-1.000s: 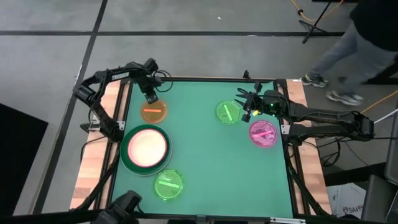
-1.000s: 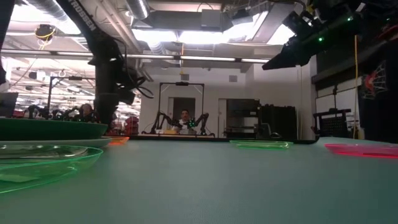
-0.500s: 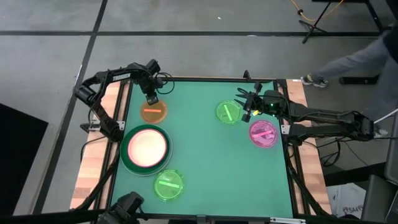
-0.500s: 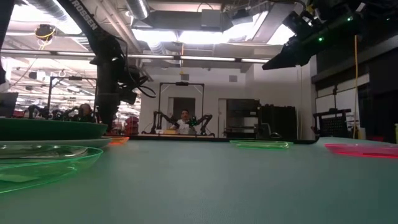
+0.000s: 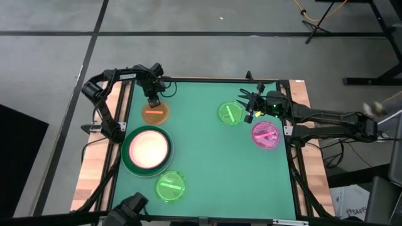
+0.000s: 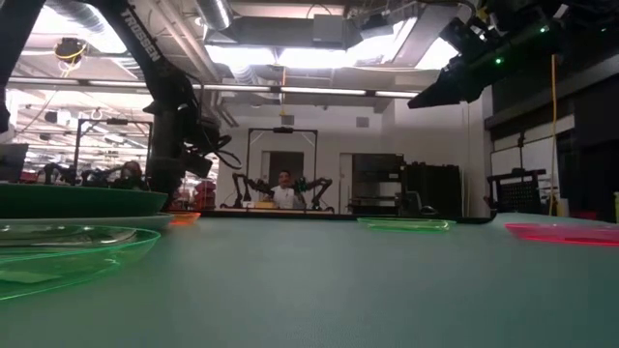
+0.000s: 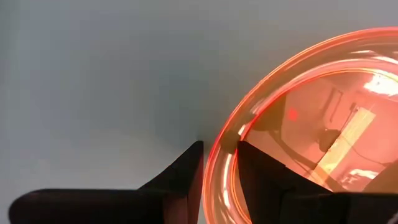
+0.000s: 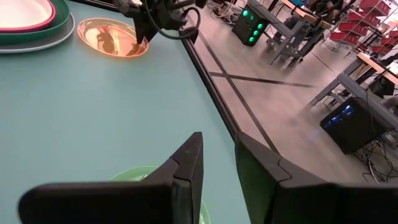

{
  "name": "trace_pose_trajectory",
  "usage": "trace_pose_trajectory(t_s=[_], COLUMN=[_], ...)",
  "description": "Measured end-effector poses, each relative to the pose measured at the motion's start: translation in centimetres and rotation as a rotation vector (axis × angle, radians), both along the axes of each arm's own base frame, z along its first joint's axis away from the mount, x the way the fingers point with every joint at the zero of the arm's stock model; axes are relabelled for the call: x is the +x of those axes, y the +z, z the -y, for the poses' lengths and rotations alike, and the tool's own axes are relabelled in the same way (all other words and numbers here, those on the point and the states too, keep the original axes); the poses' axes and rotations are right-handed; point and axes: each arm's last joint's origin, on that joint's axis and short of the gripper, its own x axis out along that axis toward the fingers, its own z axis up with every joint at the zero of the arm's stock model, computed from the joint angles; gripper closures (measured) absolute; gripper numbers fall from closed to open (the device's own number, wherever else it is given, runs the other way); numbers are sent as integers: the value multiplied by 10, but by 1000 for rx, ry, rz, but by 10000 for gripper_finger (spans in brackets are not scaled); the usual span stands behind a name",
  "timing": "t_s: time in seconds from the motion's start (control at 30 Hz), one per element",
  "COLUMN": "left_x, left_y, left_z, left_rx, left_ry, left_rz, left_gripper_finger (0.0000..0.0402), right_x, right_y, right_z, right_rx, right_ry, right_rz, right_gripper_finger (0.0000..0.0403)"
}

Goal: Stack plastic plates
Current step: Stack the orange plate on top of the light orange plate

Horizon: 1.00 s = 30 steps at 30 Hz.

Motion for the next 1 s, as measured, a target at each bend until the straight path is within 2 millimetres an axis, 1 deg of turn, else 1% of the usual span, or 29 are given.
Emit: trace_pose_trajectory(t_s=[0.27, 0.73, 0.87, 1.0], left_x=[1, 2, 2, 2], left_y=[-1, 0, 0, 0], left_z=[0, 0, 0, 0], left_rx=[1, 1, 1, 1], left_ry=[-27, -29, -28, -28], left_rz=[2, 8, 8, 8], left_gripper_finger=[314, 386, 398, 399], right_x=[0, 0, 0, 0], right_y=[0, 0, 0, 0], right_z=[0, 0, 0, 0], right_rx=[0, 0, 0, 0], right_ry=[0, 0, 0, 0], right_rz=[0, 0, 0, 0], right_gripper_finger=[319, 319, 319, 319])
